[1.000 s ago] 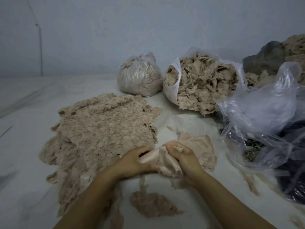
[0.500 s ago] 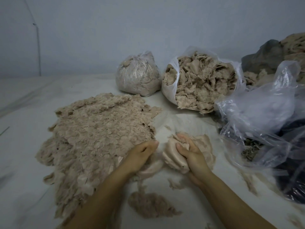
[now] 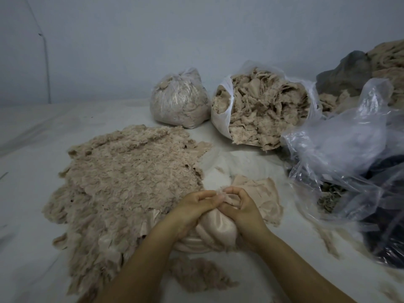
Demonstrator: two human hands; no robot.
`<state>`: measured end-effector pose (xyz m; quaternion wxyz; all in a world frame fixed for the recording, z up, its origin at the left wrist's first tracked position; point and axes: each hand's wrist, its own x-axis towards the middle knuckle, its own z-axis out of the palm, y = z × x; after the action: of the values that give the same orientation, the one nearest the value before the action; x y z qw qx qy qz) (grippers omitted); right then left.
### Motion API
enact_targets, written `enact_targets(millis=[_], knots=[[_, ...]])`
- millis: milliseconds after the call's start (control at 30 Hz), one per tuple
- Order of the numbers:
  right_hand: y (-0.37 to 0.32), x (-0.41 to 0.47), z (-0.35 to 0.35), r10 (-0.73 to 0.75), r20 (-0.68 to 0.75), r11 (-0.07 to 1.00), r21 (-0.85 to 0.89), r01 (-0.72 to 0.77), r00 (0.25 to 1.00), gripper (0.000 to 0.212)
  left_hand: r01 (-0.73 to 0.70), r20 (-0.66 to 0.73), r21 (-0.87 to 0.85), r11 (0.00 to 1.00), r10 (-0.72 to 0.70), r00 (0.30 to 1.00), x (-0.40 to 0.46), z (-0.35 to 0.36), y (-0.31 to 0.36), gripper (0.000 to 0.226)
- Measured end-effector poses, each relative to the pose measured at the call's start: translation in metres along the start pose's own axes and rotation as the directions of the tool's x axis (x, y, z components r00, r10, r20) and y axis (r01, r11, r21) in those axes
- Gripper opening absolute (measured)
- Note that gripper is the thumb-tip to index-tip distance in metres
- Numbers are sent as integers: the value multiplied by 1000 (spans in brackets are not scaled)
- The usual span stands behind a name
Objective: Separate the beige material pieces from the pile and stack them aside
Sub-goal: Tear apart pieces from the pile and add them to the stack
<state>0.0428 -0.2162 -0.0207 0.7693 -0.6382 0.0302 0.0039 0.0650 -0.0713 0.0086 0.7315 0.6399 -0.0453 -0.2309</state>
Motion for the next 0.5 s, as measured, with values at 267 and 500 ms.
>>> enact_targets(millis=[267,500], knots=[[-3,-4,0,12,78,982,-187,3,997,22,-33,-206,17,999,36,978,6,11,1,23],[-15,-6,0,134,131,980,-167,-111,982,31,63,-65,29,998,-61,996,4,7,8,30]])
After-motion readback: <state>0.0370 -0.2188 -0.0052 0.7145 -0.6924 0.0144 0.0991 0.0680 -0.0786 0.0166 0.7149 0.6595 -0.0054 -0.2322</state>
